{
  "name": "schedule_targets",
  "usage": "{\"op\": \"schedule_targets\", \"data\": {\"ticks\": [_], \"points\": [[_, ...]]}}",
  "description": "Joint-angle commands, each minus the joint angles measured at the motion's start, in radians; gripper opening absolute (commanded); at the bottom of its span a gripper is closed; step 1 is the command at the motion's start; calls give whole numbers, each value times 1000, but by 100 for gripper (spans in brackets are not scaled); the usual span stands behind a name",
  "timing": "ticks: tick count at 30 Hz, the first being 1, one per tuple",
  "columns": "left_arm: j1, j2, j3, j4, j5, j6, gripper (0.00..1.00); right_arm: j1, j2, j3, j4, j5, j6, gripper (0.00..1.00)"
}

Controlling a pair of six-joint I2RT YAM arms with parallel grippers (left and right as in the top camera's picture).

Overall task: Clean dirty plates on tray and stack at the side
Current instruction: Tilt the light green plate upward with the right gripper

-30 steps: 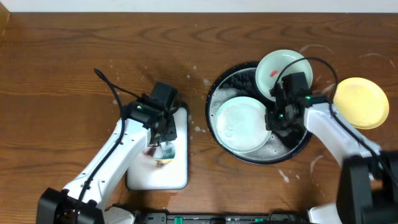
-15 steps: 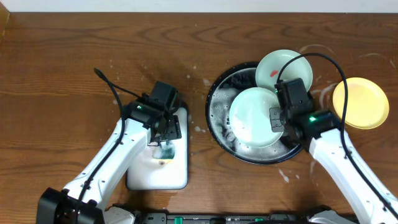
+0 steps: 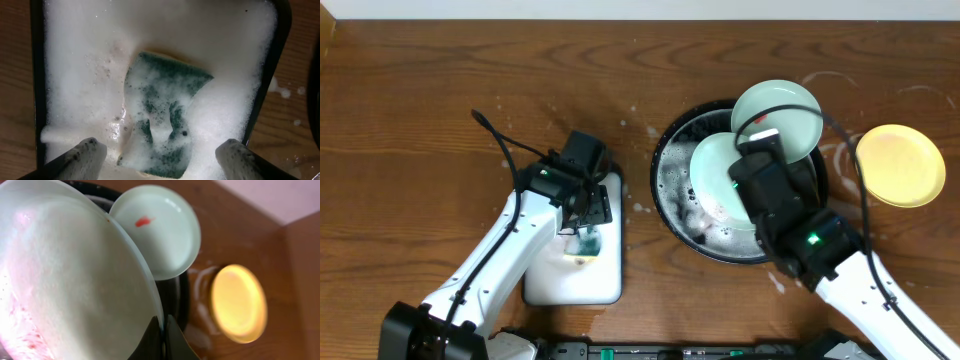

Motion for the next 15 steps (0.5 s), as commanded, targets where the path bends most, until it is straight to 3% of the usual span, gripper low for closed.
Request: {"op": "schedule_targets", "data": {"ticks": [1, 15], "points": [[6, -4, -1, -3, -8, 5, 80, 75, -11, 2, 6, 229, -75, 1], [6, -4, -1, -3, -8, 5, 81, 210, -11, 2, 72, 410, -186, 1]]}}
